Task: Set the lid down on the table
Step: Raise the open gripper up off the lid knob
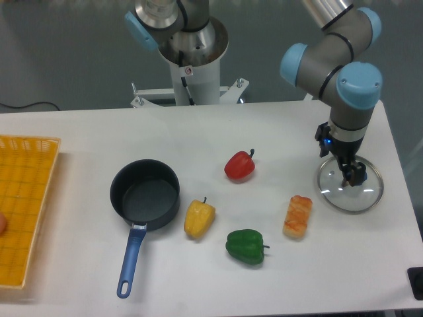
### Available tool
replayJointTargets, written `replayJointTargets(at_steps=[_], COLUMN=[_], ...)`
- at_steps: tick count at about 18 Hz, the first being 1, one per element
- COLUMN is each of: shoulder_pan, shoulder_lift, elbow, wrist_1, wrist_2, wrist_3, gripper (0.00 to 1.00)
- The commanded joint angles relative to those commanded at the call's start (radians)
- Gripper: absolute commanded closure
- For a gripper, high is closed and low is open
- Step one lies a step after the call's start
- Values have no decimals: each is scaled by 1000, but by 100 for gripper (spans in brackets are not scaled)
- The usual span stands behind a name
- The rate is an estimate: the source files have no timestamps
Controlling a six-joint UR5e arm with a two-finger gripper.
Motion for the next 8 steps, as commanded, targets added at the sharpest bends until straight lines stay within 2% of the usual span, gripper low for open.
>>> replayJointTargets(at_steps=[3,8], shoulder_pan=[-3,-5], shoulder_lift=[-3,-5], elbow=[31,26], wrist_1=[-60,-65], wrist_2=[2,2], wrist_3=[-5,-8], gripper=[0,0])
